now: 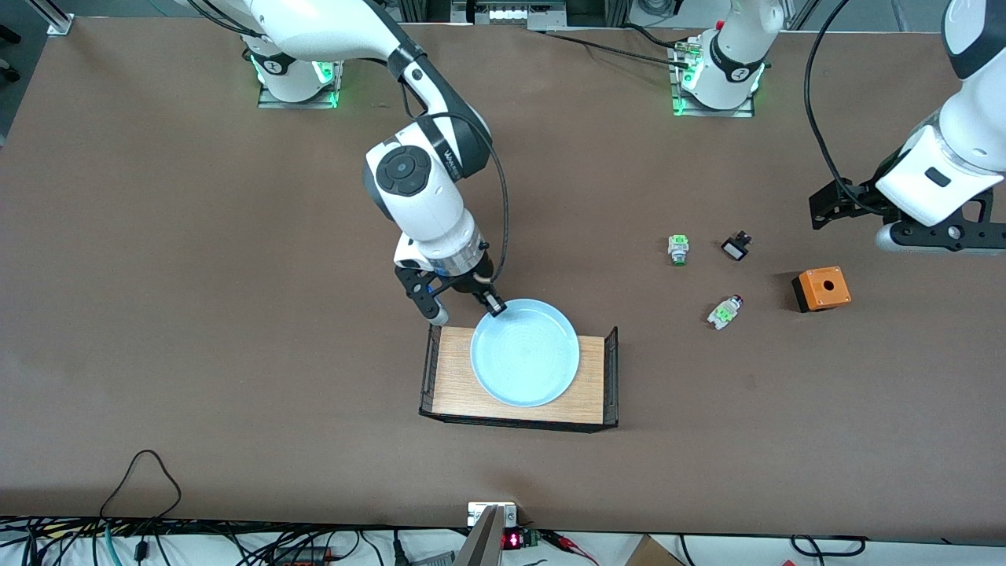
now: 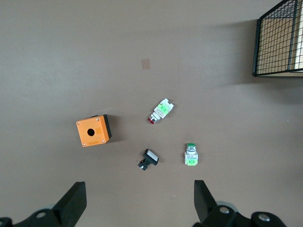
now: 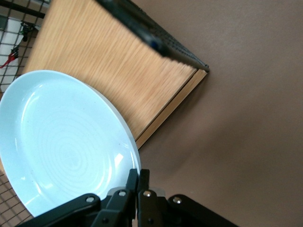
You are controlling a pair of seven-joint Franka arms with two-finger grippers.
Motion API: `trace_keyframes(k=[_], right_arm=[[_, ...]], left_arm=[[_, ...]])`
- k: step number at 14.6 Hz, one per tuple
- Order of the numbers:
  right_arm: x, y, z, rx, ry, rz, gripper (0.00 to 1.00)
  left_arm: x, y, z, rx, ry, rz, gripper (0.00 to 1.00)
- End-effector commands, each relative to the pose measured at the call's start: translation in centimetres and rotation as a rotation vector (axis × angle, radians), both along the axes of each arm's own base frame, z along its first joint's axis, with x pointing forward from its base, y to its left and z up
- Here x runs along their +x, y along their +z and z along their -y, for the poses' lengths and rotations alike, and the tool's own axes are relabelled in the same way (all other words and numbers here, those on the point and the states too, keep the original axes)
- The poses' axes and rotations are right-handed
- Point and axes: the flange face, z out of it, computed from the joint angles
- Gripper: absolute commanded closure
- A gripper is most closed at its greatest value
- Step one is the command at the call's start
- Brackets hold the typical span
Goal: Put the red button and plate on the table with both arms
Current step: 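Close the right gripper on the plate rim and lift the plate, then carry the plate off the wooden tray with the right gripper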
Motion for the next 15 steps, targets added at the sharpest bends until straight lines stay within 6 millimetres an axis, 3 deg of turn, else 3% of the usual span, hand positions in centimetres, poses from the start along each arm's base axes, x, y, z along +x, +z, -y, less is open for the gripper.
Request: trace_keyframes(k=[1, 5, 9, 13, 15], right_arm=[[-0.7, 3.4, -0.1, 0.014, 0.019, -0.007, 1.00], [-2.1, 8.8, 1.0, 0.001, 0.042, -0.048, 1.00], [-3.0, 14.0, 4.2, -0.040, 0.120, -0.086, 1.00], [-2.4, 17.2, 10.9, -0.121, 0.266, -0.158, 1.00], [-2.1, 18.0, 13.9, -0.150, 0.380, -0.172, 1.00]], left_arm=[[-0.6, 0.7, 0.4, 0.009, -0.021, -0.003, 0.00], [-1.3, 1.1, 0.4, 0.010, -0.025, 0.021, 0.00], [-1.9, 1.0, 0.4, 0.009, -0.026, 0.034, 0.00], [-4.7, -0.1, 0.1, 0.012, -0.028, 0.081, 0.00], [-4.3, 0.1, -1.2, -0.013, 0.008, 0.061, 0.00]])
